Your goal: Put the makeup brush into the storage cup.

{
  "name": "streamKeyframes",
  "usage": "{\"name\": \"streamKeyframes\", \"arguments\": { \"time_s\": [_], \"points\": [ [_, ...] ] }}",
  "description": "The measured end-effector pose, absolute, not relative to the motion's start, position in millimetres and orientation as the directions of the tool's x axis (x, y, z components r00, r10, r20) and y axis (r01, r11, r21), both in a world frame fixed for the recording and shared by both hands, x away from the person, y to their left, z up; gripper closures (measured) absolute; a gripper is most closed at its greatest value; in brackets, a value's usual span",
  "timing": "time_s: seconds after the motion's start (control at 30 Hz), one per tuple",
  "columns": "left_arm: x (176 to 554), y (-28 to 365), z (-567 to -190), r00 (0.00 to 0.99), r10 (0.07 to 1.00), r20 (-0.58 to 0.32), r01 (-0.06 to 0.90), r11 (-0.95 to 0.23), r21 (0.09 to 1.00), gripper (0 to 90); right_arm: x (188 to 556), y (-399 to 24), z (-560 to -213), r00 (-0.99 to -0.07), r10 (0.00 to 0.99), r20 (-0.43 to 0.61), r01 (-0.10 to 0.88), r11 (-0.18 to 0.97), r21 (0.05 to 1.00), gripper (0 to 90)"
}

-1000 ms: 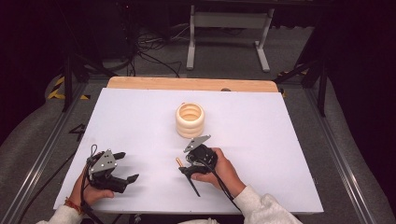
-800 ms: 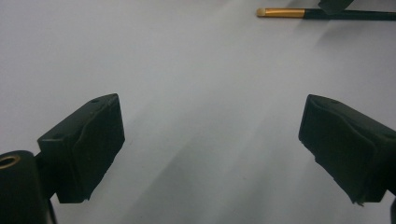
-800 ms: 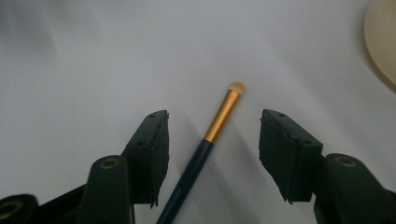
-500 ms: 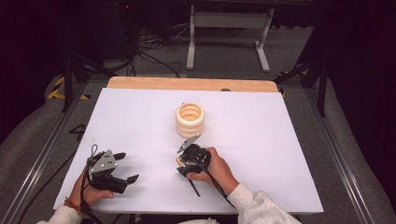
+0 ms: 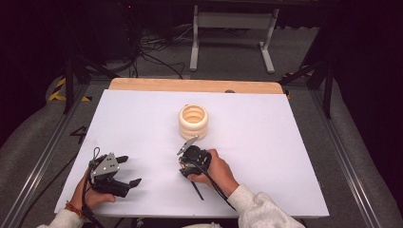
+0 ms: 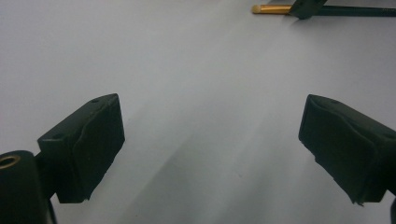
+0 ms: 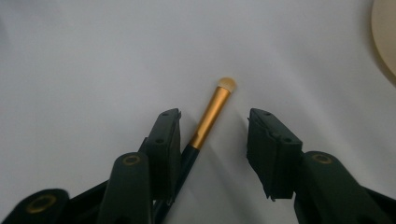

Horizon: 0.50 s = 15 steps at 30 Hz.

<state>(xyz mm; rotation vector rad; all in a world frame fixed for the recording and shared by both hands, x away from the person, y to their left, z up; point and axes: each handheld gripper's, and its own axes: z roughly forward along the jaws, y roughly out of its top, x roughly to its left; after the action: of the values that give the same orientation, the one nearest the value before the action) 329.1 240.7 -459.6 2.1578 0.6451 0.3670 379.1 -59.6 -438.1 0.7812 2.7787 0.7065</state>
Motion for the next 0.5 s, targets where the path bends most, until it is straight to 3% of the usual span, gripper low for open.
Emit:
{"name": "streamKeyframes", "arguments": {
  "time_s": [0.3, 0.5],
  "points": [
    [330.1, 240.5, -461.1, 0.827, 0.561, 0.032, 0.326, -0.525, 0.786, 7.7, 393.3, -60.9, -434.1, -0.849, 0.528, -0.015, 0.468, 0.766, 0.441, 83.1],
    [329.6, 240.2, -460.9, 0.829, 0.558, 0.030, 0.325, -0.525, 0.787, 7.7, 393.5, -60.9, -434.1, -0.868, 0.494, -0.043, 0.428, 0.791, 0.437, 84.8]
  ]
}}
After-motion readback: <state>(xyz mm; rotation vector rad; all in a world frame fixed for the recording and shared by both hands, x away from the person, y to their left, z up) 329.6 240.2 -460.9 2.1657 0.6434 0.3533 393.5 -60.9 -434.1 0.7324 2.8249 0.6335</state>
